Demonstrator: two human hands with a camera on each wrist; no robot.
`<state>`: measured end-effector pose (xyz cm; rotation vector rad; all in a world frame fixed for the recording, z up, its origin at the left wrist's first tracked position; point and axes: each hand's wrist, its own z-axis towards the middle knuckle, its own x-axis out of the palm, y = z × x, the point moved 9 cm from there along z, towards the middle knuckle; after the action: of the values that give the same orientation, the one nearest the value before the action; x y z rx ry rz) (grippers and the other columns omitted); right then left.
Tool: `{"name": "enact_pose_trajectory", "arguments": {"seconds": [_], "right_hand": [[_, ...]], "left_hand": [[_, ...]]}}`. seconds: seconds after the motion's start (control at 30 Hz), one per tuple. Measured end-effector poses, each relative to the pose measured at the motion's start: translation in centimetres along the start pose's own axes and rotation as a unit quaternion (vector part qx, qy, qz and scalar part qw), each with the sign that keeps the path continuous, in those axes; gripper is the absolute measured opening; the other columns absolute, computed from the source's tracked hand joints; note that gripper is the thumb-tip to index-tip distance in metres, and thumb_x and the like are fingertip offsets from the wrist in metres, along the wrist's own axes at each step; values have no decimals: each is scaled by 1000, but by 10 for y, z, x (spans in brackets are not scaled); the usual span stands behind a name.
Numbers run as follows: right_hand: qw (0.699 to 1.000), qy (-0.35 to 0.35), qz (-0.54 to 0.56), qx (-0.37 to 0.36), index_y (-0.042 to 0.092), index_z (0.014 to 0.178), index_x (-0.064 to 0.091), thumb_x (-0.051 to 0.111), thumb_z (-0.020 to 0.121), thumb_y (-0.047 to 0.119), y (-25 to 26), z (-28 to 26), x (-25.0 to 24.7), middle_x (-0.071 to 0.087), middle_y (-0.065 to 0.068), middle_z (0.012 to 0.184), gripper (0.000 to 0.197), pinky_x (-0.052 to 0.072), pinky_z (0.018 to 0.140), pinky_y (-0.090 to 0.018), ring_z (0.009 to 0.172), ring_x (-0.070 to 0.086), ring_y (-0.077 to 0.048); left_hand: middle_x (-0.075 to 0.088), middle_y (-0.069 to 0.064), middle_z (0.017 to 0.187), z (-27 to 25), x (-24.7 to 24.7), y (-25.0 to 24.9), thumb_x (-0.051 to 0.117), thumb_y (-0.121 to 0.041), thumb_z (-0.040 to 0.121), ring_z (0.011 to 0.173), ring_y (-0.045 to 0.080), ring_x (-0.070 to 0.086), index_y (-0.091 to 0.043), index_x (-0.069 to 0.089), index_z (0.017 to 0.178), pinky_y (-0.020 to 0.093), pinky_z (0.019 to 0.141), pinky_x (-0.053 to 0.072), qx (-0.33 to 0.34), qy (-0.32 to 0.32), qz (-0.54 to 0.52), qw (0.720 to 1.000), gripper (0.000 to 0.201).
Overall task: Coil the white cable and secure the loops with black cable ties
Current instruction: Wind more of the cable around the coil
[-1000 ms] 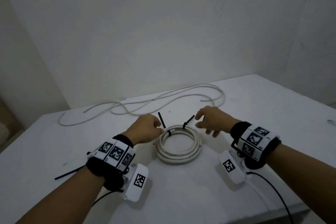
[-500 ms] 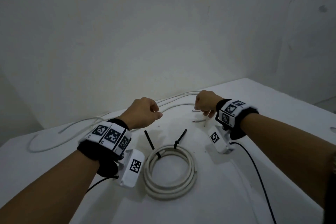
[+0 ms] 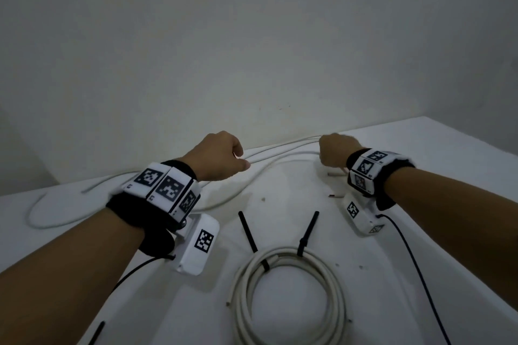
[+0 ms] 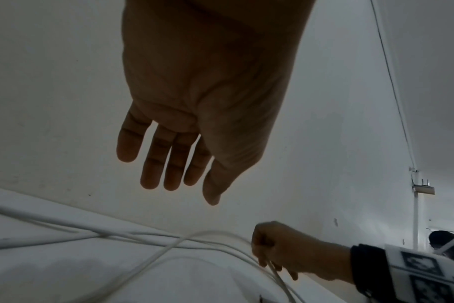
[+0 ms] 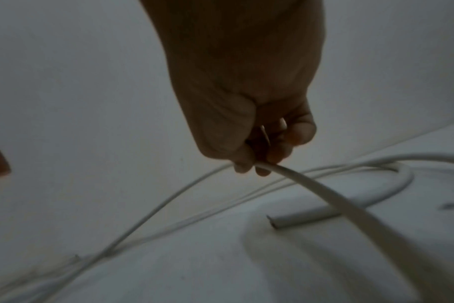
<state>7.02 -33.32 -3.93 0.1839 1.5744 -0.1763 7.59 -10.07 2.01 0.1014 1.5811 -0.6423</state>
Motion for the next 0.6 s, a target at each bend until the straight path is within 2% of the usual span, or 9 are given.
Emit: {"name": "enact_pose_trajectory", "arguments": {"seconds": [0.13, 0.23, 0.33, 0.4, 0.43, 0.5, 0.53, 0.57, 0.6], "right_hand": [[984, -135, 111, -31, 11, 96, 43, 46, 96, 16, 9, -25, -70, 61, -18, 94, 6, 36, 62, -33, 70, 48, -28], [943, -191, 257, -87, 11, 92, 46, 49, 96, 16, 28, -61, -136, 62, -13, 85, 6, 52, 56, -40, 64, 57, -29], [890, -212, 379, -136, 9, 91, 49, 51, 96, 12, 53, -97, -188, 63, -11, 78, 6, 57, 50, -32, 57, 59, -23], [859, -205, 442, -158, 10, 87, 50, 53, 95, 11, 68, -114, -208, 64, -11, 74, 9, 57, 49, -30, 53, 59, -20], [847, -201, 462, -169, 10, 86, 49, 53, 95, 11, 76, -123, -217, 63, -11, 72, 10, 57, 49, -31, 53, 59, -20], [824, -189, 501, -183, 9, 84, 48, 53, 95, 10, 86, -134, -228, 63, -11, 71, 12, 55, 48, -32, 52, 58, -20], [812, -184, 521, -189, 9, 84, 48, 53, 95, 8, 91, -141, -235, 62, -12, 70, 13, 54, 48, -32, 51, 57, -21], [798, -177, 542, -195, 8, 83, 48, 53, 95, 7, 94, -146, -240, 61, -12, 70, 13, 52, 48, -33, 51, 56, -21], [784, -171, 561, -203, 8, 83, 48, 53, 95, 7, 98, -153, -246, 61, -13, 70, 14, 52, 48, -33, 51, 55, -21]], "left_hand": [[54, 7, 128, -16, -17, 12, 71, -35, 83, 96, 19, 55, -13, 48, 132, 29, 85, 46, -11, -15, -18, 1000, 59], [45, 13, 140, -35, -31, 26, 76, -38, 78, 122, 26, 48, -15, 29, 145, 36, 100, 42, -27, -36, -20, 999, 85], [36, 14, 148, -53, -37, 40, 76, -44, 76, 134, 28, 39, -19, 17, 151, 40, 109, 35, -39, -41, -81, 995, 99], [38, 11, 148, -61, -37, 40, 69, -44, 83, 134, 27, 40, -20, 22, 150, 37, 108, 35, -36, -40, -130, 990, 86], [46, 10, 141, -67, -43, 38, 63, -42, 88, 130, 26, 44, -19, 33, 145, 33, 104, 37, -28, -55, -151, 987, 68], [61, 3, 108, -74, -53, 35, 52, -33, 97, 109, 24, 55, -19, 57, 115, 27, 80, 43, -17, -99, -192, 976, 24], [60, -1, 94, -79, -61, 34, 50, -31, 98, 97, 22, 56, -19, 58, 100, 25, 69, 40, -12, -123, -209, 970, 14], [57, -3, 91, -83, -66, 34, 52, -32, 97, 94, 21, 54, -19, 54, 97, 25, 66, 39, -8, -138, -231, 963, 13], [54, -3, 98, -87, -71, 33, 58, -34, 93, 98, 20, 52, -18, 49, 103, 26, 71, 40, -2, -145, -256, 956, 21]]}}
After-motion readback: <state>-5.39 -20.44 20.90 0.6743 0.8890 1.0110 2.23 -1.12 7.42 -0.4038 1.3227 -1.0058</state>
